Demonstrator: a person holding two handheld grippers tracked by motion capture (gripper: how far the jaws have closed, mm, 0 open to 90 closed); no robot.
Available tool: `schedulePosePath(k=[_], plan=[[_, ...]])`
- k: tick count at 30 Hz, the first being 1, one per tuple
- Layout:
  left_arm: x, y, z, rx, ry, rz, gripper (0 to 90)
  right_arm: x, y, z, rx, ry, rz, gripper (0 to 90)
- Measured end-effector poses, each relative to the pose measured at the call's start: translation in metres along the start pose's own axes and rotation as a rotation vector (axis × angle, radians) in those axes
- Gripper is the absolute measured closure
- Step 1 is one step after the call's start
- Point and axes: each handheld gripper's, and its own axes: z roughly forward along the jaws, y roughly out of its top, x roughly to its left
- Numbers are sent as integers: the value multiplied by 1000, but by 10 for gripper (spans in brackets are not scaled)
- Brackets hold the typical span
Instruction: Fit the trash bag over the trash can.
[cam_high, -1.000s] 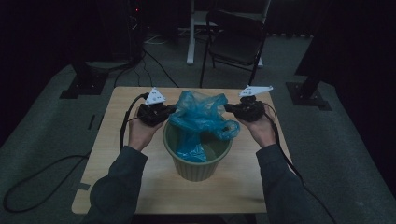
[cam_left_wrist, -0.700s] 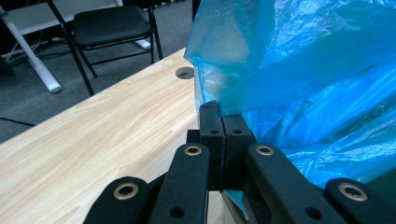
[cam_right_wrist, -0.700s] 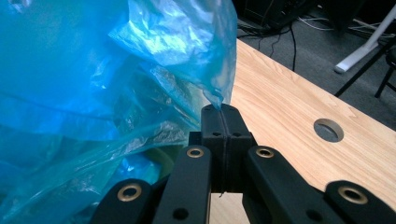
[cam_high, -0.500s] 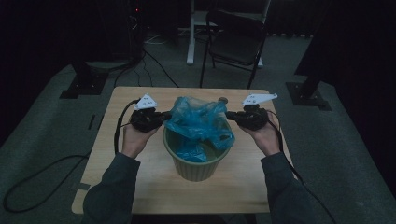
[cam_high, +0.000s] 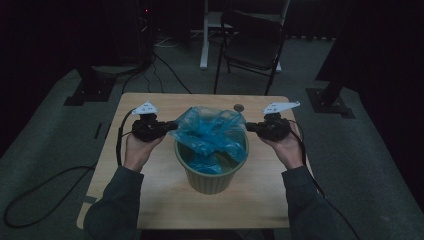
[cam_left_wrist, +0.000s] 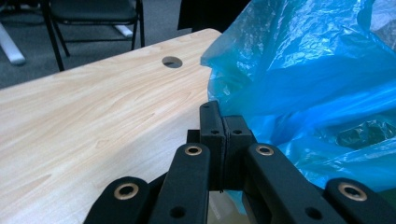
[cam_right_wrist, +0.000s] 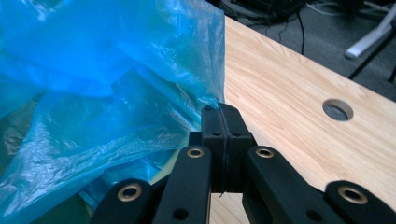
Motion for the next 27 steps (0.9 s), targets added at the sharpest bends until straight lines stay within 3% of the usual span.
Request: schedulePosePath(k=[12,16,27], plan=[[17,-14,22,65,37,-81,897,-9,-13,22,80,15,49,900],[20,-20,28,83,30,-105,897,-10,-19,27,102,23,63,900],[18,-27,47,123,-1,-118,897,-10,-29,42,141,41,76,900]])
